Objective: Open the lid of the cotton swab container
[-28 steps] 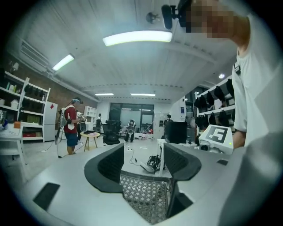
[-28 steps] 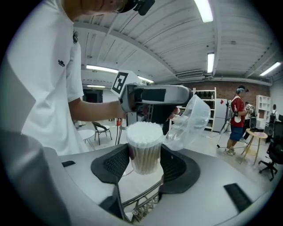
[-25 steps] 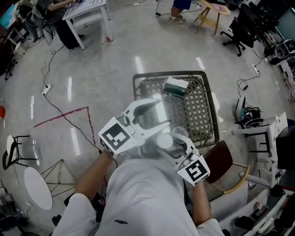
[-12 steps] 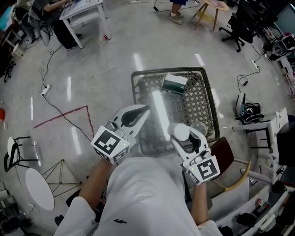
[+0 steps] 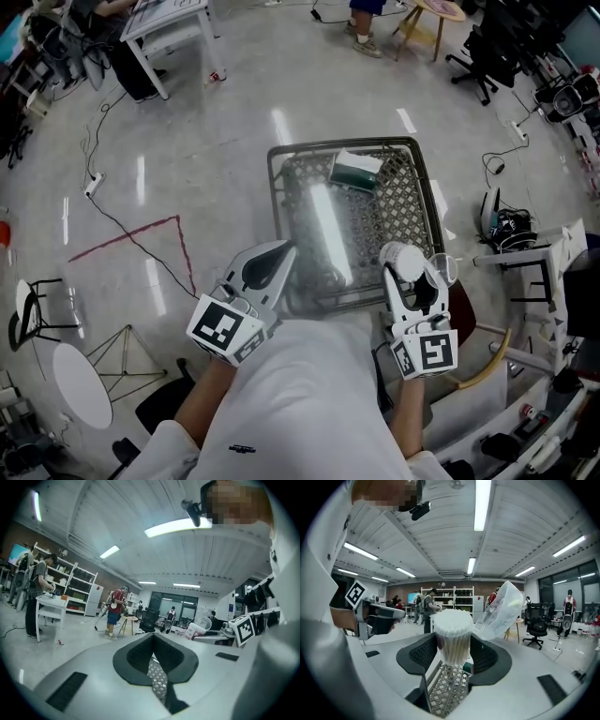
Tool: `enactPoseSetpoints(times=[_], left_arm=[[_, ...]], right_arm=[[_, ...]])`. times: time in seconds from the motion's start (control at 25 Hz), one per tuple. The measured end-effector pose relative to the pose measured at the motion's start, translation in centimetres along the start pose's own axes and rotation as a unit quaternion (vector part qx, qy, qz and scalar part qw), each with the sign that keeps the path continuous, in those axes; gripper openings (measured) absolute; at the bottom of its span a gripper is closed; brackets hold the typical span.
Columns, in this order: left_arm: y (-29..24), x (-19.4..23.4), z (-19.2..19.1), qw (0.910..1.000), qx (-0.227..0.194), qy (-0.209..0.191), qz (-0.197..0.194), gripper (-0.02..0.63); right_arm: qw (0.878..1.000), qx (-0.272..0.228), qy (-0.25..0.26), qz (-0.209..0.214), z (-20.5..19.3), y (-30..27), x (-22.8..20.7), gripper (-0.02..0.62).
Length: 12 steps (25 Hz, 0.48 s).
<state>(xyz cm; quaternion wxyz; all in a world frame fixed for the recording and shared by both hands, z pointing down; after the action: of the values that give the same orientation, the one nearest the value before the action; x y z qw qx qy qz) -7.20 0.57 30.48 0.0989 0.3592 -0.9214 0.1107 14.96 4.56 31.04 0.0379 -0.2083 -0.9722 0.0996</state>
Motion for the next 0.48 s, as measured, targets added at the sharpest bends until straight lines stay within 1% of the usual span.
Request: enactPoseSetpoints(times=[0.16,0.32,0.48], left_arm=[[0.6,0.2,-0.5,1.0,0.003,-0.002,0.006,0.003],[0.6,-0.2,-1.1,0.9999,0.012,-0.009,-0.001,0.003],[0.7,-0.4,-0.9,0.9997,0.011,-0.02,-0.004,0.003]], right_arm=[[1.0,0.005,0.0,-0.01,-0.2,0.2,0.6,0.213],[0.999,0.019,-0.015,-0.035,-1.1,0.5,0.9,0.213],[0.999,0.016,-0.019,-0.039,-1.3,0.8,1.5,0.213]])
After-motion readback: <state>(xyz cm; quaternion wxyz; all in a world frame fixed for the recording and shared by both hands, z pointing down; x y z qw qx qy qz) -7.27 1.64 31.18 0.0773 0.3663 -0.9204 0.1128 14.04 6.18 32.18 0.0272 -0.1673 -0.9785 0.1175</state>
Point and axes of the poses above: the fingertips, and each gripper's own axes: y backward along the fingers, x to its left, z out of its top, the point moved 4 cm from there along y, backward along the fingers, and after that the axes turned 4 degrees about z, right-handed, at the moved point
